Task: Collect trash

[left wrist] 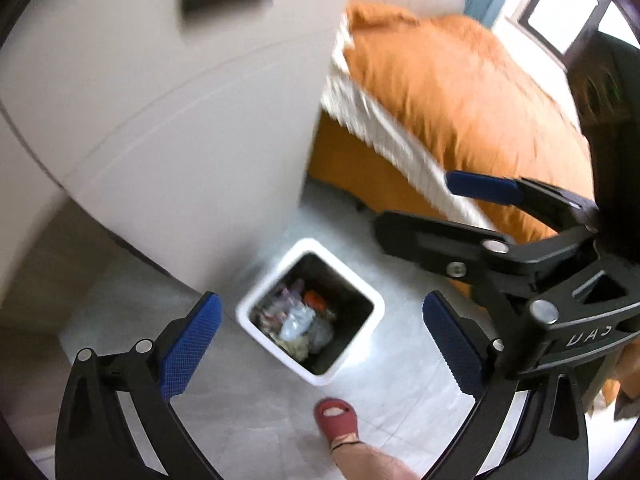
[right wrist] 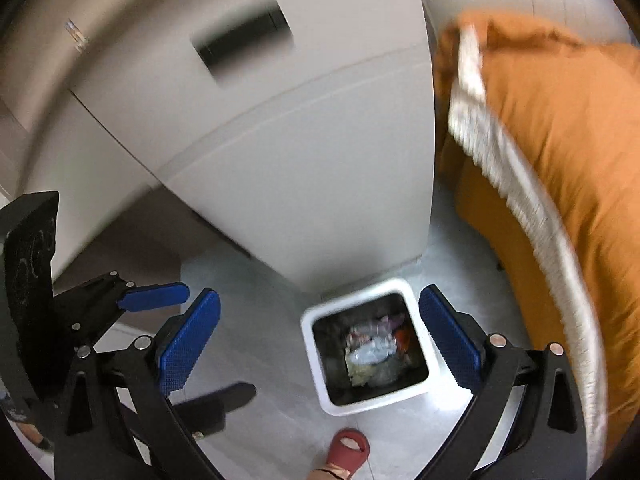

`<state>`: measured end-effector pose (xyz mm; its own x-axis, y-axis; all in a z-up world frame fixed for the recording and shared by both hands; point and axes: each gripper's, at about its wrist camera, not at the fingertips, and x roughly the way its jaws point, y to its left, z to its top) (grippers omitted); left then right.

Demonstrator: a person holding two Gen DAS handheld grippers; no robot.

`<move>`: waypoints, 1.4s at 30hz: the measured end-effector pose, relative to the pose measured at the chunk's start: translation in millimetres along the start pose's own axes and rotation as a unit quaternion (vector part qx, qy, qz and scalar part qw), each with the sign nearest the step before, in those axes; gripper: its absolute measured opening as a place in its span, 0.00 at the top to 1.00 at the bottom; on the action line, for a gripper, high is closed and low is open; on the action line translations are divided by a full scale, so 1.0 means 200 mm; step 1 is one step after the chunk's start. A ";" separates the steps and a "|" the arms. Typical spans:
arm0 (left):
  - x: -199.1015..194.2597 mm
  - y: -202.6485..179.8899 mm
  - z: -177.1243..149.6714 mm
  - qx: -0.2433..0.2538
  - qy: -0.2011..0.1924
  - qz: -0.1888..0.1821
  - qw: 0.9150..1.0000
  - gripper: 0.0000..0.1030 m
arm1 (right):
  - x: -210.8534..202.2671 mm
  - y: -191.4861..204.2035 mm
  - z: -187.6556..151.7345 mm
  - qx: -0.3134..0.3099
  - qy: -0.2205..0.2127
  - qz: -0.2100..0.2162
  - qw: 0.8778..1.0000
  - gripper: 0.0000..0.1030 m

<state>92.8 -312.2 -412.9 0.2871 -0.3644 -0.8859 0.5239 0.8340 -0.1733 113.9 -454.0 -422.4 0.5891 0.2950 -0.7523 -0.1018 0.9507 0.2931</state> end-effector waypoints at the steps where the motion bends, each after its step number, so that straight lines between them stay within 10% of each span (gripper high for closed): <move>1: -0.08 0.01 0.04 -0.001 -0.010 0.008 1.000 0.05 | -0.05 0.02 0.04 -0.003 -0.008 -0.005 1.000 0.04; 20: -1.33 0.36 0.16 -0.061 -0.204 0.095 0.972 0.05 | -0.79 0.75 0.65 -0.097 -0.178 0.064 0.977 0.04; 42: -2.23 1.71 0.15 -0.058 -0.301 0.174 0.936 0.05 | -0.69 2.08 1.00 -0.119 -0.269 0.038 0.955 0.04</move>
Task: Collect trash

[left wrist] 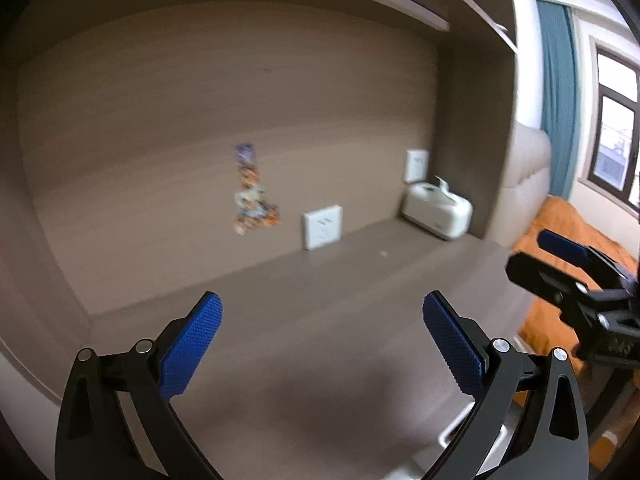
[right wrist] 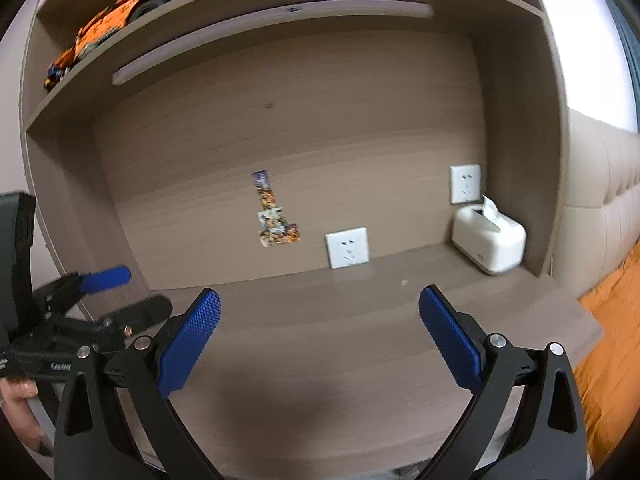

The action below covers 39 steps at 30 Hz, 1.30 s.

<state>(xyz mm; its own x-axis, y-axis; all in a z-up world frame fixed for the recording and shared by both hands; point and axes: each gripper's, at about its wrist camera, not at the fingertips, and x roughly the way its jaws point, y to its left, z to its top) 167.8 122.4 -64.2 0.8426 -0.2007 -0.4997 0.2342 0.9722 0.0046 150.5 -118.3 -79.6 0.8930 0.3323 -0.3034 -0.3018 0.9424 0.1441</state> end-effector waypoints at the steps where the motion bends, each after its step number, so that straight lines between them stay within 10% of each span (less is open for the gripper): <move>1: 0.00 0.04 0.01 -0.001 -0.003 -0.003 1.000 0.05 | 0.02 0.04 0.01 -0.005 -0.002 -0.002 1.000 0.04; 39: 0.16 0.36 0.09 0.028 -0.003 0.027 0.999 0.05 | 0.21 0.21 0.10 -0.024 0.022 -0.029 0.999 0.04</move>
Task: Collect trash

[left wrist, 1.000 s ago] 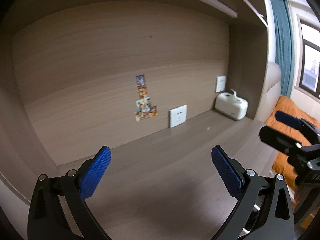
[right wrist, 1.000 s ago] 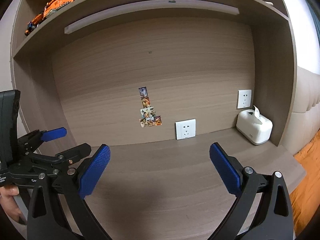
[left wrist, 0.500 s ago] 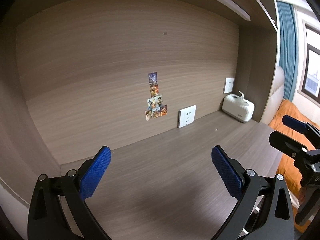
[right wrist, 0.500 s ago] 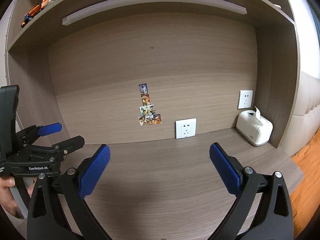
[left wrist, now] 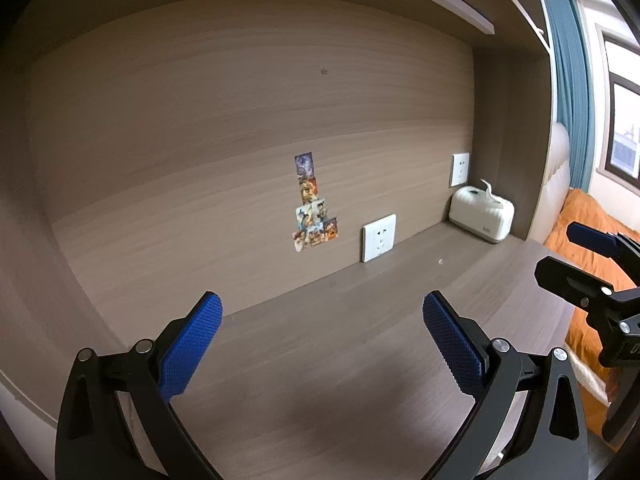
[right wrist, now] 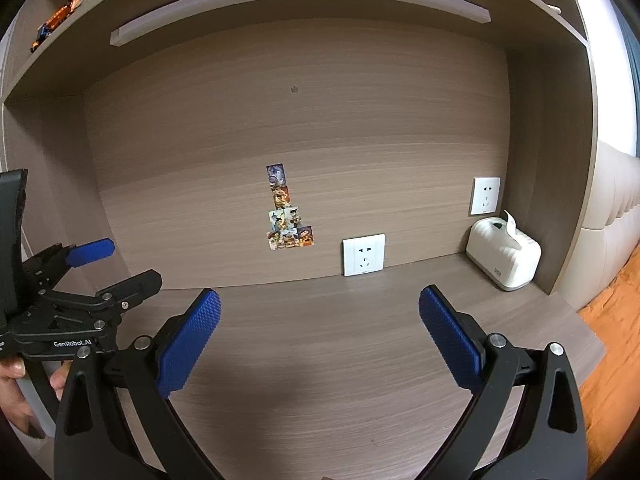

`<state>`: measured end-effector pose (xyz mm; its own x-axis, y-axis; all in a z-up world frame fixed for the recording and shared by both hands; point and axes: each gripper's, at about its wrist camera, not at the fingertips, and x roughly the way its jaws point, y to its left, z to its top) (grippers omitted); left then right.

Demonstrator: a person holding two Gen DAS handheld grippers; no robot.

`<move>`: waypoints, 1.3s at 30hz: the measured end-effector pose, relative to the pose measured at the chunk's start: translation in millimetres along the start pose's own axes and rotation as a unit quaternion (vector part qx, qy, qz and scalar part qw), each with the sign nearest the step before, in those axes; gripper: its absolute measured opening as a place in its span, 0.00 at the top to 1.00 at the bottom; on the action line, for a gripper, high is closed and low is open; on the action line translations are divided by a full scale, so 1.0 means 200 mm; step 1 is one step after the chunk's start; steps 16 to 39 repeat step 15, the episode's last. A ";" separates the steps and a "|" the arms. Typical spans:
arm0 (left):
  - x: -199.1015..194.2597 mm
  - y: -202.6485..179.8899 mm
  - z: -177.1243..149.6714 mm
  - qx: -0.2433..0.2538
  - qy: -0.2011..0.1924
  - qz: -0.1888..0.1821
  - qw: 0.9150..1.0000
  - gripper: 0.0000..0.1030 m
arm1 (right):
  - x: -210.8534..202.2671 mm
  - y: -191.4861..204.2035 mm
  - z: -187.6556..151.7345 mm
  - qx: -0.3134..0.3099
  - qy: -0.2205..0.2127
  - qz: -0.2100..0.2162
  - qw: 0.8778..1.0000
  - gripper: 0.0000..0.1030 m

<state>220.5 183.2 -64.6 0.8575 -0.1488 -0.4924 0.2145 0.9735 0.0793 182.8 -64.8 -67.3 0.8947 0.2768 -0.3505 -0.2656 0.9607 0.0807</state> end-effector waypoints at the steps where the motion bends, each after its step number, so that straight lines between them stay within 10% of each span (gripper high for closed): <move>1: 0.00 0.00 0.00 0.000 -0.001 0.000 1.000 0.05 | 0.00 0.00 0.00 0.001 -0.001 -0.001 1.000 0.04; 39: 0.08 -0.02 0.05 0.008 0.000 -0.025 1.000 0.05 | 0.05 -0.05 0.03 0.004 0.002 -0.013 1.000 0.04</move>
